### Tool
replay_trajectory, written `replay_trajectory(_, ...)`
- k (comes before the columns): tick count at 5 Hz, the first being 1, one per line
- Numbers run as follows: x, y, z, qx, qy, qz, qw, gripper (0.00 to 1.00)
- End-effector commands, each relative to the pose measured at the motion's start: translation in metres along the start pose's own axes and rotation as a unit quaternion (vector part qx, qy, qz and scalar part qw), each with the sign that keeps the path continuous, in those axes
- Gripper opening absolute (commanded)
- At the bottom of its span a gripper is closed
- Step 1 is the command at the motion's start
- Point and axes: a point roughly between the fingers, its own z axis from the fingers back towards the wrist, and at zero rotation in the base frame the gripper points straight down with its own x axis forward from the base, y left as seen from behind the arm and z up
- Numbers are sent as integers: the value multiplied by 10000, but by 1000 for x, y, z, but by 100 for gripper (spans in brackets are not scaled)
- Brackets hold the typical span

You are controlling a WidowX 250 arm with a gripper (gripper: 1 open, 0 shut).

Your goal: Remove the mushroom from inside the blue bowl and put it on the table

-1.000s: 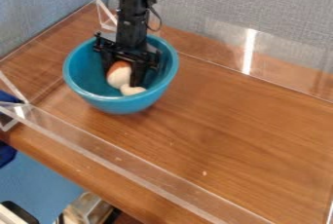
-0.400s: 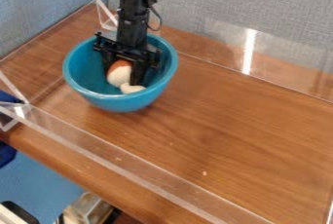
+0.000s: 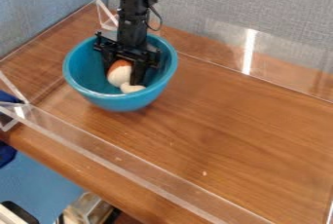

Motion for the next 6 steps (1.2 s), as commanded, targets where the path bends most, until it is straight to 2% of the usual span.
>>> replay_trajectory(1, 4, 4, -10, -59, -120, 167, 9998, 0)
replay_trajectory(6, -1, 1, 3, -174, -275, 209, 9993, 0)
